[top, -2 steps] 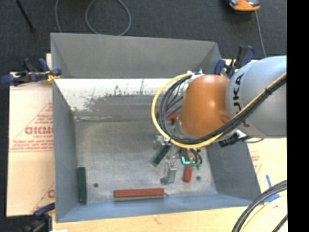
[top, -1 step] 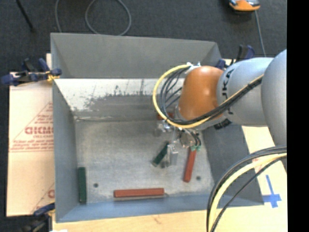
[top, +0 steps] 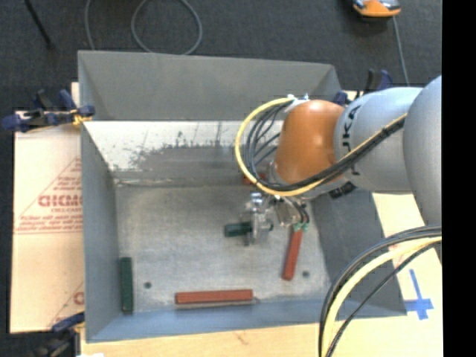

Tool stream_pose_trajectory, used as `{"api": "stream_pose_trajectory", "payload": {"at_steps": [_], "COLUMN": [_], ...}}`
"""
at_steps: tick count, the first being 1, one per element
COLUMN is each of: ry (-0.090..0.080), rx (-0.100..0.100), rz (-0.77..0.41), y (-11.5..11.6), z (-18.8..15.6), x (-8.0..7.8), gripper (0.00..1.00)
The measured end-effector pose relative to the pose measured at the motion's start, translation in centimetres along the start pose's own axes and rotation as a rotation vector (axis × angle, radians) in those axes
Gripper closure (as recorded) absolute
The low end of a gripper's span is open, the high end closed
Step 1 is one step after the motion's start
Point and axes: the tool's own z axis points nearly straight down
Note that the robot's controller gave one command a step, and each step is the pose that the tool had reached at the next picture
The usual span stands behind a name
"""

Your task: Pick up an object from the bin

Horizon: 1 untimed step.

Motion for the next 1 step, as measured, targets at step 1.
{"api": "stream_pose_trajectory", "payload": {"at_steps": [1], "ry": [-0.01], "rx": [0.003], "rz": [-0.023], "y": [-0.64], "z": [-14.95], "x": [-2.63], "gripper": [1.0]}}
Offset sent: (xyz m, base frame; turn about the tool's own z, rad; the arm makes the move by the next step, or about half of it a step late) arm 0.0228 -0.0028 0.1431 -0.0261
